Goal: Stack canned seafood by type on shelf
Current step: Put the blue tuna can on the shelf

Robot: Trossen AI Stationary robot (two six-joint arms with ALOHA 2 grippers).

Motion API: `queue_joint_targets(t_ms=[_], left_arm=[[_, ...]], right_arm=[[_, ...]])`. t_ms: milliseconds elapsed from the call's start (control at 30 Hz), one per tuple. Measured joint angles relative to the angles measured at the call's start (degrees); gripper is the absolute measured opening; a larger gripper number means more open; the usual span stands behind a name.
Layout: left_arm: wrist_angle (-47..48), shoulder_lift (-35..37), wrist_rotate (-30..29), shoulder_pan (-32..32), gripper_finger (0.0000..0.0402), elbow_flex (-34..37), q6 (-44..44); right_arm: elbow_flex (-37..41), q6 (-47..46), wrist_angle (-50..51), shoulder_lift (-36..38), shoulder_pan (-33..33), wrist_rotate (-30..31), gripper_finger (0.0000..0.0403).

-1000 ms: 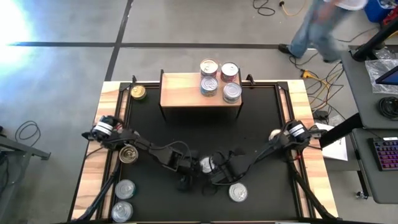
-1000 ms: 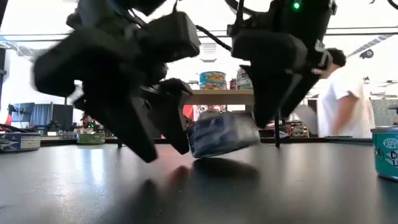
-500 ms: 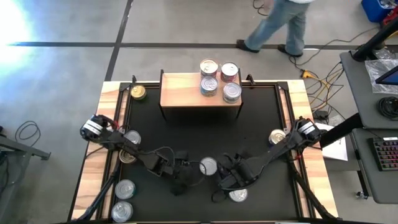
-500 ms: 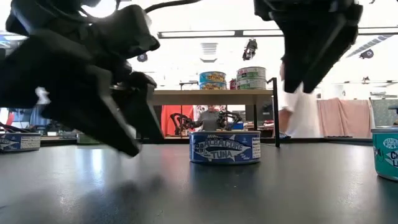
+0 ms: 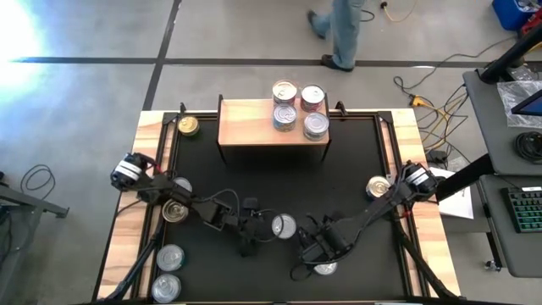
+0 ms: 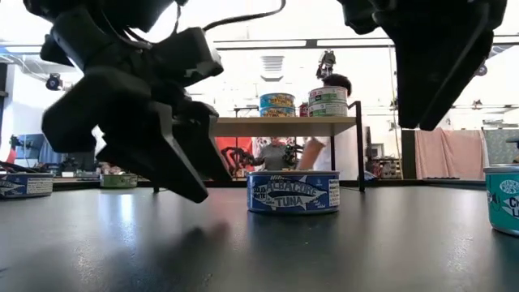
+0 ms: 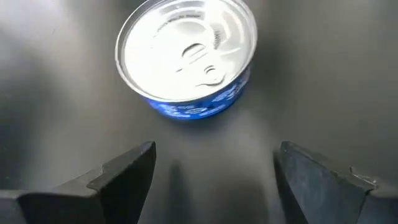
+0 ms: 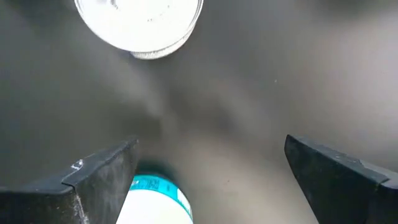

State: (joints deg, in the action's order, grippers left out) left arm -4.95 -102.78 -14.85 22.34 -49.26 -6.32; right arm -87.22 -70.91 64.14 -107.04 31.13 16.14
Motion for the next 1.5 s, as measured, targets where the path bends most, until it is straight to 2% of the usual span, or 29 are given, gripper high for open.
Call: queue_joint_targets(t_ms=[400, 700, 1000, 1267, 1500], left_arm=[[2.7, -3.5, 8.7, -6.1, 0.0328, -1.1, 1.4], [-14.4, -5.2, 7.3, -6.5, 0.0328, -0.2, 7.0], [-16.3, -9.3, 6.4, -6.8, 0.0328, -1.8, 9.1], [-13.9, -10.3, 6.9, -6.7, 0.0331, -4.6, 7.5], [-2.0, -12.0, 6.9, -6.9, 0.0377, -10.7, 7.2]], right_arm=[[0.0, 2.8, -0.1, 0.0, -0.6, -5.6, 0.0394], [1.3, 4.9, -1.1, 0.0, -2.5, -5.6, 0.0394], [7.5, 6.4, -6.7, 0.0, -5.9, -5.7, 0.0394], [11.1, 8.0, -10.6, 0.0, -6.3, -8.0, 0.0394], [11.6, 10.6, -11.7, 0.0, -6.3, -8.9, 0.0394]])
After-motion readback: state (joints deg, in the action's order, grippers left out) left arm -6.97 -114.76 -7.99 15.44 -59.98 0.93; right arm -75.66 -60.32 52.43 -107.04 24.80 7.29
